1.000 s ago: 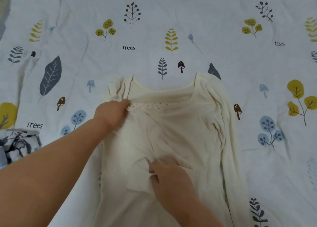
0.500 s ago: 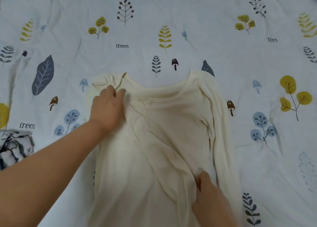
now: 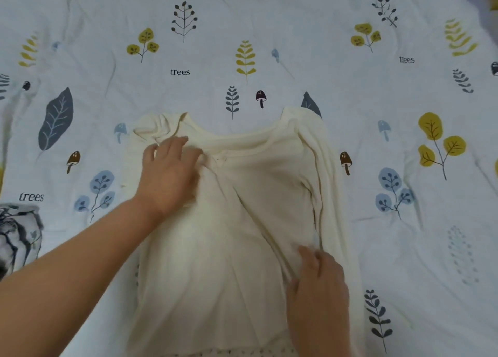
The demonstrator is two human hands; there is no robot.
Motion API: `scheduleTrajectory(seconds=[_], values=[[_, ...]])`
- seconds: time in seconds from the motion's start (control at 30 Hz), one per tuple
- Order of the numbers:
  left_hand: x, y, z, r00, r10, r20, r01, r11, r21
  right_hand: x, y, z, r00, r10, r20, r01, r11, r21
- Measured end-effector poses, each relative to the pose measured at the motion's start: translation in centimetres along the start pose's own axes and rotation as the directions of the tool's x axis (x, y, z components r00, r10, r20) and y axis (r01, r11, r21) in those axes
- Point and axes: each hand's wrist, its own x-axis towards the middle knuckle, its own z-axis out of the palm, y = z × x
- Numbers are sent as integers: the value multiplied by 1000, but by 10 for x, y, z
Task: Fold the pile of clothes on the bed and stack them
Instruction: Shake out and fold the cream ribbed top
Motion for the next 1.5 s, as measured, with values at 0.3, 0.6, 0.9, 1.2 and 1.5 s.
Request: scheduleTrajectory(seconds=[0.3, 0.6, 0.9, 1.2, 1.5], values=[[-65, 68, 58, 865, -28, 502, 38, 999, -9, -2, 18, 25, 956, -287, 68, 294, 945, -143], [-87, 111, 22, 952, 58, 301, -8, 986, -165, 14, 69, -22, 825, 404, 395, -452, 892, 32], [-133, 152, -25, 791, 328, 517, 346, 457, -819, 18, 41, -94, 835, 235, 498, -517, 644, 564], [-144, 103, -50, 666, 458, 589, 745, -359, -563, 48, -55, -115, 984, 50, 171, -177, 380, 908], [-158, 40, -6, 645, -448, 619, 764, 371, -528, 64, -54, -32, 918, -136, 372, -61, 879, 472]])
